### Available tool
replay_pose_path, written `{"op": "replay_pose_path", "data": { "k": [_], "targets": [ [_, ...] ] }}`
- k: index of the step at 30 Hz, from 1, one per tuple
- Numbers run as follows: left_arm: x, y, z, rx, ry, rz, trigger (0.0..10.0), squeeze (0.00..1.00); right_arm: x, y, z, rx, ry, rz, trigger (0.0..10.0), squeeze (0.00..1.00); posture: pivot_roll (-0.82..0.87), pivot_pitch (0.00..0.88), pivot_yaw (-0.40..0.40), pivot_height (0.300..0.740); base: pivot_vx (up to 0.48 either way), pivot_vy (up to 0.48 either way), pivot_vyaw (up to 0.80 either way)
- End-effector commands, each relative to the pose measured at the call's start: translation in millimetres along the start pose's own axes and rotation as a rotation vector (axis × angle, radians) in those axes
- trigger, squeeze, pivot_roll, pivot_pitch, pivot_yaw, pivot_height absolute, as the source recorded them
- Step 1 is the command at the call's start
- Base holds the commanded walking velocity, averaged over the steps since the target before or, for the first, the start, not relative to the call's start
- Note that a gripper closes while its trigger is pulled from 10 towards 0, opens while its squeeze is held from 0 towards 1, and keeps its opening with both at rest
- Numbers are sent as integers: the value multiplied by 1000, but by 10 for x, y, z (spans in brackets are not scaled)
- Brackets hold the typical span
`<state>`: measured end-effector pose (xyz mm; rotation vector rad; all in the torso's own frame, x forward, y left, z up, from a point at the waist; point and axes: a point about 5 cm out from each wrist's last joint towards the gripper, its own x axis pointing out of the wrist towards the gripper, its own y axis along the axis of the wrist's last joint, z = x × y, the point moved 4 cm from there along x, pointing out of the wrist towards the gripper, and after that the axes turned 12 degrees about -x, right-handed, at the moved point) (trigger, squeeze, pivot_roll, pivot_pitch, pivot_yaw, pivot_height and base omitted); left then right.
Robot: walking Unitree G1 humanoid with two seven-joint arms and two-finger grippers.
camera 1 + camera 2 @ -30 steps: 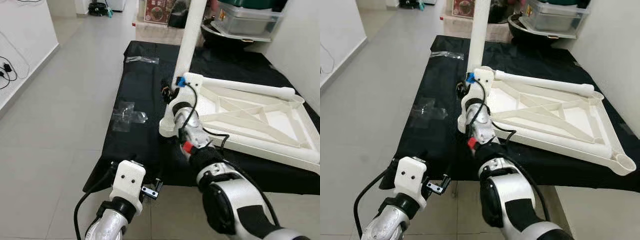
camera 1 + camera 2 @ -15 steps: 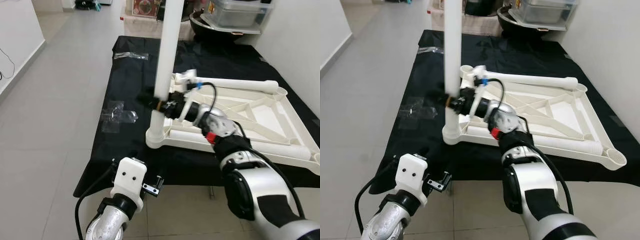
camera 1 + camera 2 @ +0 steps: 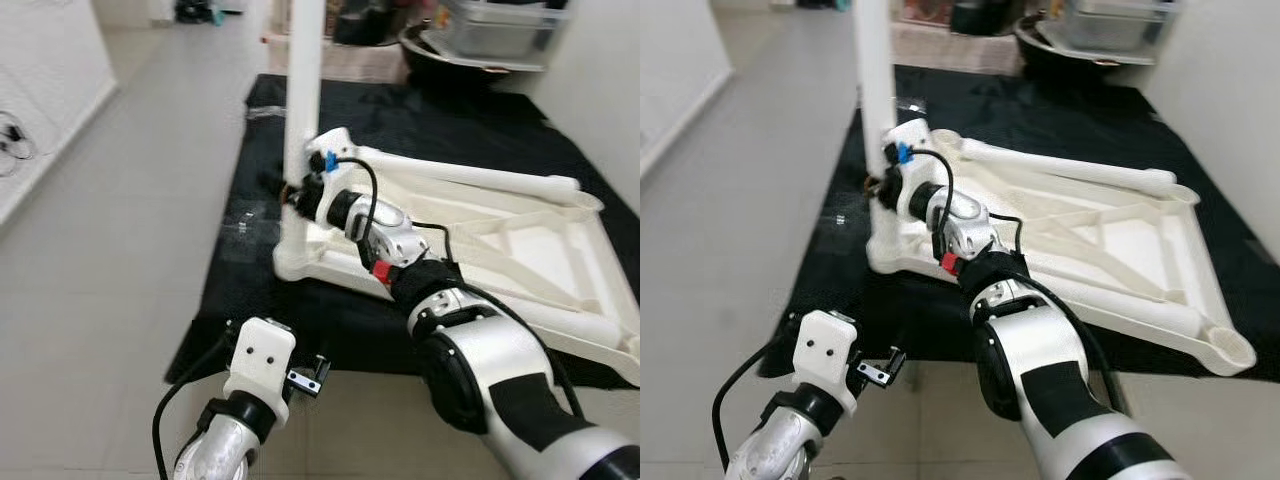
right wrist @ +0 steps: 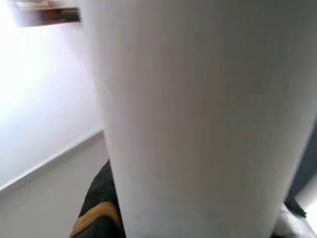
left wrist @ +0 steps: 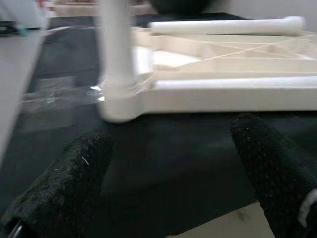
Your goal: Building children table
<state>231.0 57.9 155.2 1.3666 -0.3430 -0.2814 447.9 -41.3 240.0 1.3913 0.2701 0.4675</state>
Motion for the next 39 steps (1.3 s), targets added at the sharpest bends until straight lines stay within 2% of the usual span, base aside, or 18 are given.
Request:
{"op": "replay_pose_path", "data": {
  "k": [1,2,4,6,7,12,13,15,16,17,21,22,27,28,31,35,38,39],
  "targets": [
    [-5,-41,0,-13,7,-20,10000,0,-155,-257,463,42,-333,-130,0,0,105,107,-114,740,0,0,0],
    [-5,-41,0,-13,7,-20,10000,0,-155,-257,463,42,-333,-130,0,0,105,107,-114,740,0,0,0],
    [-6,-43,1,-12,6,-20,10000,0,-304,-391,673,84,-574,-181,0,0,107,104,-115,740,0,0,0],
    [-5,-43,0,-11,6,-19,10000,0,-373,-452,726,109,-666,-202,0,0,110,103,-115,740,0,0,0],
    [-3,-44,-2,-10,6,-19,10000,0,-413,-502,694,131,-738,-214,0,0,108,102,-112,740,0,0,0],
    [-3,-46,-2,-8,5,-20,10000,0,-381,-510,533,153,-750,-212,0,0,108,102,-112,740,0,0,0],
    [-3,-47,-1,-8,4,-20,10000,0,-323,-458,440,165,-704,-175,9294,0,108,96,-112,740,0,0,0],
    [-3,-49,0,-8,4,-20,10000,0,-285,-416,372,171,-680,-151,10000,0,108,96,-112,740,0,0,0],
    [-2,-51,1,-8,4,-20,10000,0,-243,-357,310,171,-633,-111,10000,988,109,94,-112,740,0,0,0],
    [-1,-53,3,-8,4,-20,10000,0,-219,-291,280,157,-601,-66,10000,1000,110,91,-115,740,0,0,0],
    [-1,-52,5,-8,4,-20,10000,0,-223,-244,291,138,-603,-37,10000,1000,110,91,-116,740,0,0,0],
    [-3,-53,5,-9,4,-19,10000,0,-232,-188,325,112,-587,3,10000,0,108,88,-114,740,0,0,0],
    [-6,-54,4,-10,5,-19,10000,0,-232,41,403,57,-373,172,10000,0,108,85,-109,740,0,0,0],
    [-8,-53,2,-10,4,-19,10000,0,-203,53,360,134,-217,186,10000,0,105,82,-107,740,0,0,0],
    [-14,-59,1,-9,3,-22,10000,0,-237,63,66,251,256,205,10000,0,106,82,-108,740,0,0,0],
    [-13,-56,2,-7,2,-22,10000,0,-316,0,-100,216,463,175,10000,0,107,80,-109,740,0,0,0],
    [-13,-53,1,-5,2,-23,10000,0,-548,-221,-486,115,863,82,10000,0,122,89,-113,740,0,0,0],
    [-13,-53,1,-5,2,-23,10000,0,-548,-221,-486,115,863,82,10000,0,122,89,-113,740,0,0,0]
  ]
}}
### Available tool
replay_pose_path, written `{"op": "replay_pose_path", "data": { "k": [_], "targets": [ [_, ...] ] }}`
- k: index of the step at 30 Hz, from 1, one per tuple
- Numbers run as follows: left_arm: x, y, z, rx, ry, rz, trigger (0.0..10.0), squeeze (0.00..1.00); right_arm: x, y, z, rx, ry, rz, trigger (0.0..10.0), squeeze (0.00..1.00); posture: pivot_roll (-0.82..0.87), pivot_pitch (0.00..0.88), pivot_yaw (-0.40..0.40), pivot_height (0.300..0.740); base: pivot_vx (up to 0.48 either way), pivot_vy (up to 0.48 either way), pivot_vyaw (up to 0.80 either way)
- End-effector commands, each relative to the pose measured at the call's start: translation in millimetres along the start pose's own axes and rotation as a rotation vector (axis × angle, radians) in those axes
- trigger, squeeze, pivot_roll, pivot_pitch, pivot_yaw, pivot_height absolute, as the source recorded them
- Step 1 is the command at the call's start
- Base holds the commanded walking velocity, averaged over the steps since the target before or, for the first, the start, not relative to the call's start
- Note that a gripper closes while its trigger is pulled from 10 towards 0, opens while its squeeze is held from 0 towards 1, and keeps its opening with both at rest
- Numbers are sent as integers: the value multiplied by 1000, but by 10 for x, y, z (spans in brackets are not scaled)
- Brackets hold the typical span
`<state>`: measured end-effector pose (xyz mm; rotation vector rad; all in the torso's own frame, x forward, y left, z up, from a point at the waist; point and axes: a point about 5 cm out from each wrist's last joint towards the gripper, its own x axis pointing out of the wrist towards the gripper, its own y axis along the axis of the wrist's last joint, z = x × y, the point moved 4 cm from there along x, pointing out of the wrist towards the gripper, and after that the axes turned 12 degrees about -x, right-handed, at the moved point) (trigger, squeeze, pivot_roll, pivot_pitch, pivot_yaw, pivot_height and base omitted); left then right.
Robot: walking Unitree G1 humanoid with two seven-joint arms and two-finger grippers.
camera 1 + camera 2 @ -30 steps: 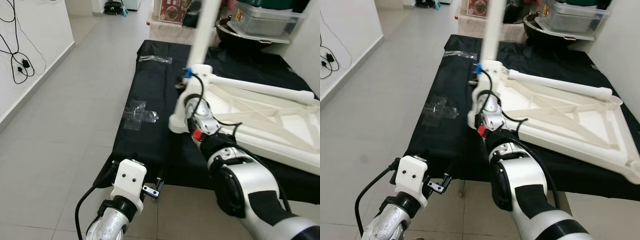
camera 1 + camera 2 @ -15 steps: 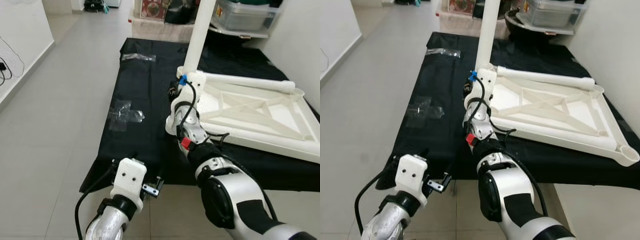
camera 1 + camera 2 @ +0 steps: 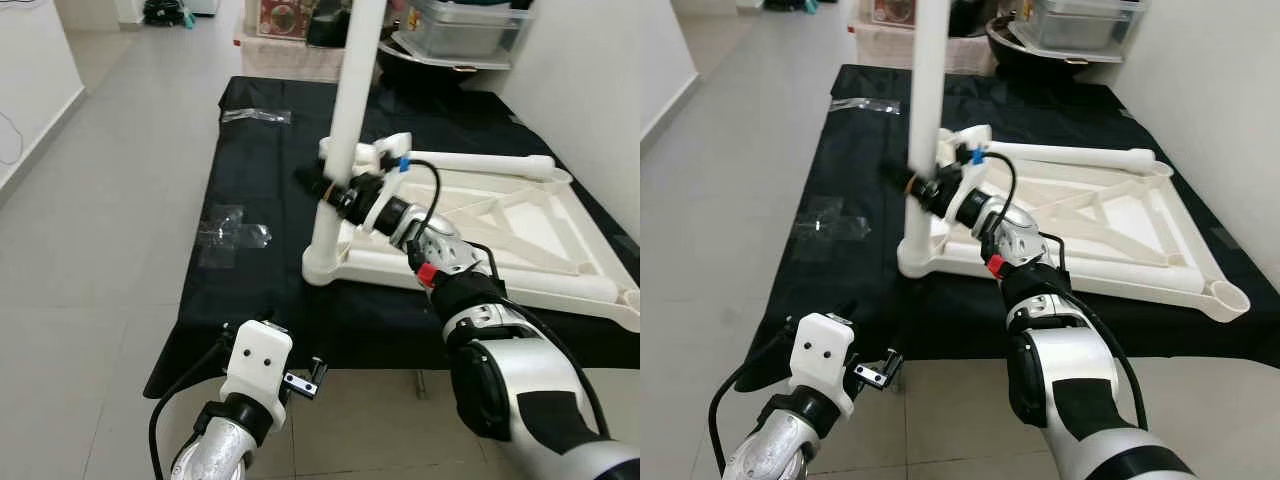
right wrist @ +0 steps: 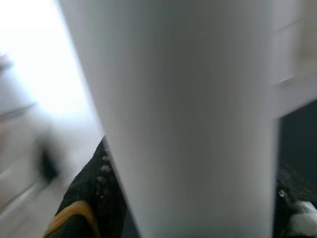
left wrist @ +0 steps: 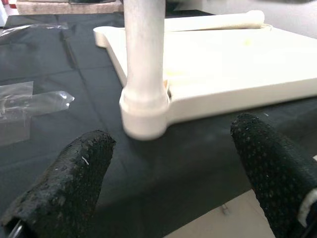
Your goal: Building children table
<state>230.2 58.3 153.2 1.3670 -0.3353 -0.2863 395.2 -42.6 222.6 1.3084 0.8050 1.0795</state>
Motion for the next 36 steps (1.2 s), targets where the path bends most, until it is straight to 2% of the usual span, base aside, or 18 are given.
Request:
{"op": "replay_pose_path", "data": {
  "k": [1,4,5,9,10,11,13,14,16,17,25,28,29,30,31,32,33,36],
  "targets": [
    [-2,-35,4,-3,-1,-16,10000,0,84,-160,-206,29,131,-50,10000,0,122,89,-113,740,0,0,0],
    [-2,-34,3,-3,0,-16,10000,0,136,-243,-360,25,252,-96,10000,0,122,91,-114,740,0,0,0],
    [-2,-33,3,-4,2,-16,10000,0,303,-273,-281,-49,113,-148,0,0,119,95,-116,740,0,0,0],
    [0,-31,4,-4,2,-16,10000,0,380,-221,-144,-94,-46,-150,0,0,119,96,-117,740,0,0,0],
    [2,-30,3,-6,2,-15,10000,0,361,-148,63,-114,-240,-159,0,0,111,100,-114,740,0,0,0],
    [2,-30,3,-6,2,-15,10000,0,361,-148,63,-114,-240,-159,0,0,111,100,-114,740,0,0,0],
    [4,-29,1,-7,3,-15,10000,0,257,-81,321,-125,-495,-176,0,0,108,101,-113,740,0,0,0],
    [4,-29,1,-7,3,-15,10000,0,257,-81,321,-125,-495,-176,0,0,108,101,-113,740,0,0,0],
    [7,-31,-1,-9,2,-15,10000,0,-161,-97,695,-59,-958,-214,0,0,103,102,-111,740,0,0,0],
    [8,-31,0,-9,2,-16,10000,0,-275,-114,752,-51,-1058,-228,0,0,103,102,-111,740,0,0,0],
    [14,-29,0,-8,1,-14,10000,0,-603,-242,776,7,-1439,-246,0,0,105,103,-111,740,0,0,0],
    [16,-30,-2,-7,1,-14,10000,0,-556,-297,712,53,-1473,-242,0,0,106,103,-109,740,0,0,0],
    [17,-29,-3,-6,1,-14,10000,0,-462,-280,675,64,-1439,-207,10000,0,105,103,-109,740,0,0,0],
    [17,-29,-5,-6,0,-14,10000,0,-396,-262,651,69,-1411,-180,10000,0,105,103,-109,740,0,0,0],
    [17,-30,-5,-7,0,-14,10000,0,-317,-225,623,64,-1366,-139,10000,792,102,102,-108,740,0,0,0],
    [17,-30,-4,-7,0,-15,10000,0,-272,-198,605,59,-1350,-118,10000,792,102,102,-108,740,0,0,0],
    [17,-31,-4,-7,1,-15,10000,0,-252,-186,596,56,-1346,-109,10000,1000,102,102,-108,740,0,0,0],
    [18,-30,-4,-8,1,-14,10000,0,-234,-110,590,-5,-1323,-73,10000,1000,103,101,-110,740,0,0,0]
  ]
}}
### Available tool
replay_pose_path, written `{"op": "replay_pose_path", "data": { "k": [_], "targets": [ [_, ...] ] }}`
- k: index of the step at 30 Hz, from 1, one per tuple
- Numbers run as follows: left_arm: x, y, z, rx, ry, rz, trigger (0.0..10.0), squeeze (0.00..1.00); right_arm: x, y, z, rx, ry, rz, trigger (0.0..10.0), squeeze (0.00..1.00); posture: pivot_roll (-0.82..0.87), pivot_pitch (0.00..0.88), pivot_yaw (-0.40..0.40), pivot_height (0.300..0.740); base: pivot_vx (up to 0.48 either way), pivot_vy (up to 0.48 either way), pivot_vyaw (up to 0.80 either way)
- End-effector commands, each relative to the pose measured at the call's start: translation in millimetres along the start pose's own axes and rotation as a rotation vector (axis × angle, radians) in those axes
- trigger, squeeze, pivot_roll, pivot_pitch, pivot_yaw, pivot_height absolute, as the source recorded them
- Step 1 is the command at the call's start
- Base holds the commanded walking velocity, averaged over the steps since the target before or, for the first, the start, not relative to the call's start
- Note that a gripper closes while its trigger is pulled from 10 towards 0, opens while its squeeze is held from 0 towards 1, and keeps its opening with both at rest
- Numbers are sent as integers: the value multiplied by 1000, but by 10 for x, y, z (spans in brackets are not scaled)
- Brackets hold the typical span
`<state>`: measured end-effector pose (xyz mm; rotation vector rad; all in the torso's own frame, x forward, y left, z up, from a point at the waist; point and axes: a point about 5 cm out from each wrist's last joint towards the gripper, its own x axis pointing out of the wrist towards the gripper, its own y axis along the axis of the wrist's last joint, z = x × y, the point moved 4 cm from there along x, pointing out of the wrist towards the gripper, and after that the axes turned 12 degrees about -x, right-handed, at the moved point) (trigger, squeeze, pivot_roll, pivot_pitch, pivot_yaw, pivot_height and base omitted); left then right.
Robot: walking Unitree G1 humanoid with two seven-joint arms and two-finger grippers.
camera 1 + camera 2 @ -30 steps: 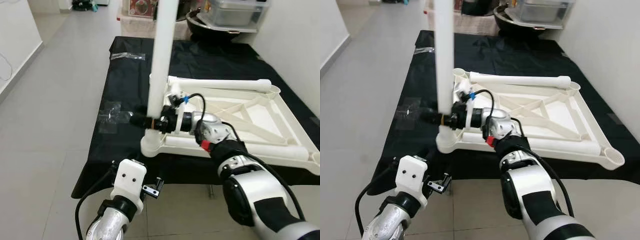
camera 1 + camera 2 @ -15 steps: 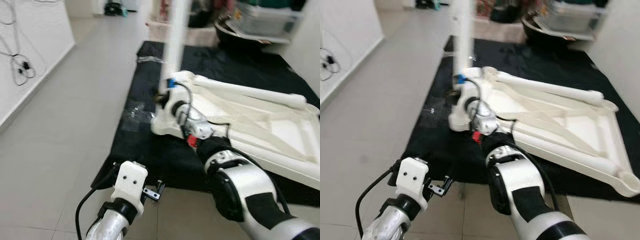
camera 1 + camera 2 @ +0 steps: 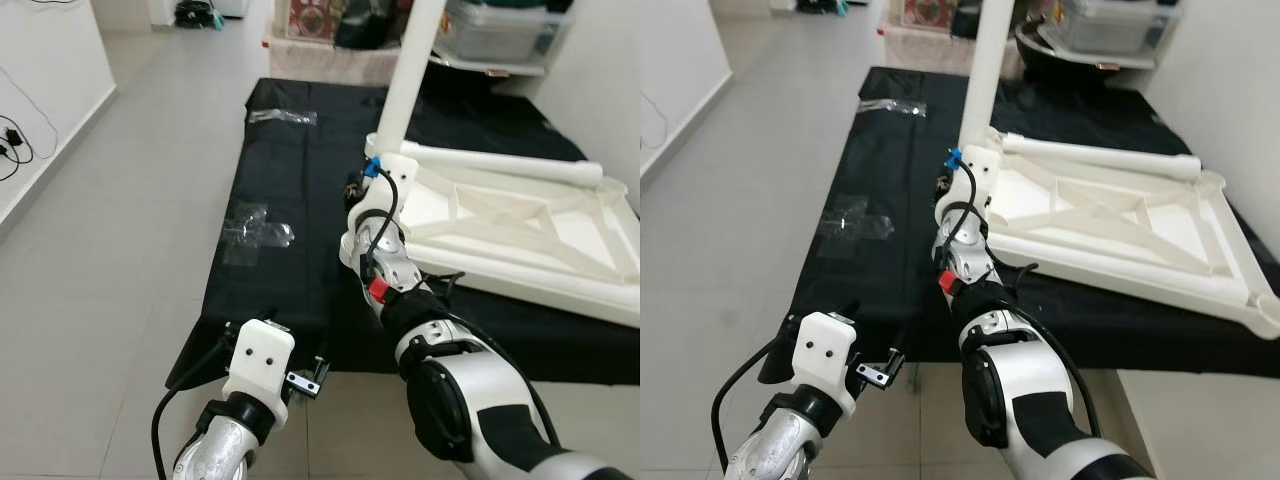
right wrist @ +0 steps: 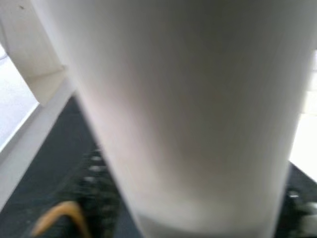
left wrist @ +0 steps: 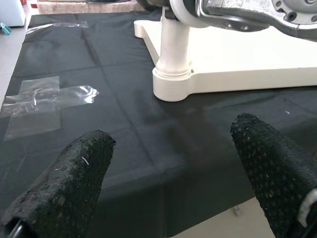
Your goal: Building children table
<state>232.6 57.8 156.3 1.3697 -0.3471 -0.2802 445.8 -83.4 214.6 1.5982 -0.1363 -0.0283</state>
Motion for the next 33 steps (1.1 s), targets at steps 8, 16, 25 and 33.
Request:
{"op": "replay_pose_path", "data": {
  "k": [8,16,25,33],
  "targets": [
    [-10,-60,-6,-15,6,-24,10000,0,-144,174,-414,142,646,109,10000,0,102,96,-108,740,0,0,0],
    [-16,-65,-2,-12,5,-26,10000,0,-749,129,-468,162,1468,109,10000,0,109,92,-111,740,0,0,0],
    [-27,-68,5,-9,6,-26,10000,0,-607,54,-728,-29,1320,92,0,0,121,83,-116,740,0,0,0],
    [-31,-78,5,-11,6,-28,10000,0,-133,28,-475,-129,730,17,0,0,113,73,-112,740,0,0,0]
  ]
}}
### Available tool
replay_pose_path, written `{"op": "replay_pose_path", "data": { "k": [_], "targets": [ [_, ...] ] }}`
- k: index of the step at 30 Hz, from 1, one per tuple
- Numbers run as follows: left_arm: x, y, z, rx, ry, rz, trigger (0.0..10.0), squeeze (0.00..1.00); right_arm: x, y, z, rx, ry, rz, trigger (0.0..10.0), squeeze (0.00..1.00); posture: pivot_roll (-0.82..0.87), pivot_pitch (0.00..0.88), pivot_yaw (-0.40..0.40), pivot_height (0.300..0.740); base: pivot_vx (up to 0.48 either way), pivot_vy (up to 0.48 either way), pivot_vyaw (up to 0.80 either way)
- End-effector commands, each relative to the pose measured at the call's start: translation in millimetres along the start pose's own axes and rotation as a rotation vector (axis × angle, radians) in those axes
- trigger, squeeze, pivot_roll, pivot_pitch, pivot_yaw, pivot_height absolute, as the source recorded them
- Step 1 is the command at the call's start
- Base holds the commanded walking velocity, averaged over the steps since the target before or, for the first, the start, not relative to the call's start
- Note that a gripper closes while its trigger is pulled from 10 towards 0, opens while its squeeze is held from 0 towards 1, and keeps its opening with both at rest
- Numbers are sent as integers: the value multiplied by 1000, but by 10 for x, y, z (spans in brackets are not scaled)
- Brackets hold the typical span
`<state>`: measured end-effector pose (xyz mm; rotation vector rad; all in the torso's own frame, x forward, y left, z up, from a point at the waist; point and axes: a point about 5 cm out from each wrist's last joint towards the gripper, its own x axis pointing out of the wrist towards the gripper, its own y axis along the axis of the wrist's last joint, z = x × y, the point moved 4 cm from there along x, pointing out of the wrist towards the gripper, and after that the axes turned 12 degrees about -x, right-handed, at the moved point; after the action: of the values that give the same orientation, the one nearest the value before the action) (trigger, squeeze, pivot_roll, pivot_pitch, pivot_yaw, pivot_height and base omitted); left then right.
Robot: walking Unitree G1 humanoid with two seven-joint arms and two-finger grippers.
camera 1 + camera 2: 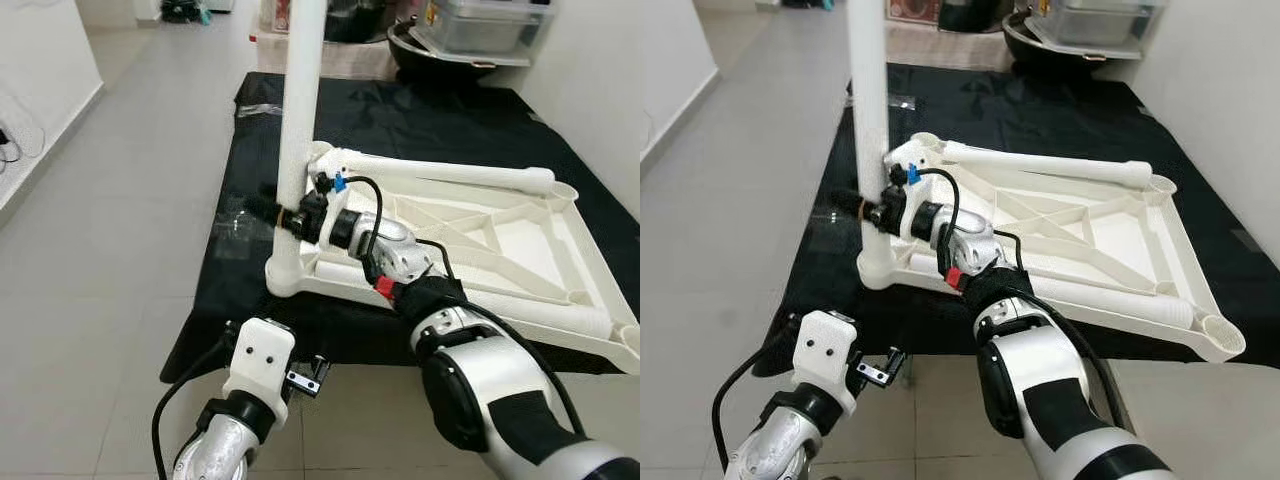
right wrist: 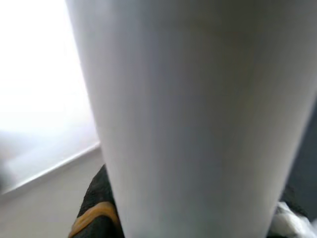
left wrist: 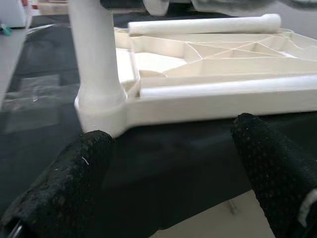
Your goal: Building children table
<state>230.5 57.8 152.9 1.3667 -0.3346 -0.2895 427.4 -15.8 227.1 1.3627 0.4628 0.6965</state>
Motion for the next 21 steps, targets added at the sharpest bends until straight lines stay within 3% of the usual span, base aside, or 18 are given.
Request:
{"op": "replay_pose_path", "data": {
  "k": [1,2,3,4,7,10,12,15,16,18,19,21],
  "targets": [
    [-10,-47,1,-4,3,-15,10000,0,-81,-141,242,15,-182,-92,0,0,113,73,-112,740,0,0,0],
    [-10,-47,1,-4,3,-15,10000,0,-81,-141,242,15,-182,-92,0,0,113,73,-112,740,0,0,0],
    [-12,-47,0,-3,1,-15,10000,0,-273,-262,607,6,-535,-188,0,0,108,72,-107,740,0,0,0],
    [-12,-48,0,-3,1,-15,10000,0,-382,-309,735,-1,-678,-224,0,0,107,72,-107,740,0,0,0],
    [-12,-48,0,-3,0,-15,10000,0,-464,-358,803,22,-773,-245,0,0,107,72,-107,740,0,0,0],
    [-6,-41,-4,-2,1,-14,10000,0,-618,-482,832,86,-981,-279,0,0,114,82,-111,740,0,0,0],
    [-5,-38,-4,-1,1,-13,10000,0,-609,-513,754,115,-1027,-287,0,0,111,85,-111,740,0,0,0],
    [-4,-38,-5,-2,1,-14,10000,0,-519,-478,645,156,-996,-241,0,0,109,87,-108,740,0,0,0],
    [-3,-37,-3,-2,1,-14,10000,0,-454,-423,595,173,-958,-197,10000,380,107,90,-107,740,0,0,0],
    [-1,-37,-2,-3,0,-14,10000,0,-388,-364,545,187,-913,-156,10000,380,107,90,-107,740,0,0,0],
    [-2,-37,0,-3,0,-14,10000,0,-347,-265,532,153,-881,-103,10000,1000,106,91,-109,740,0,0,0],
    [0,-35,1,-4,1,-14,10000,0,-316,-141,539,108,-848,-41,10000,1000,107,93,-110,740,0,0,0]
  ]
}}
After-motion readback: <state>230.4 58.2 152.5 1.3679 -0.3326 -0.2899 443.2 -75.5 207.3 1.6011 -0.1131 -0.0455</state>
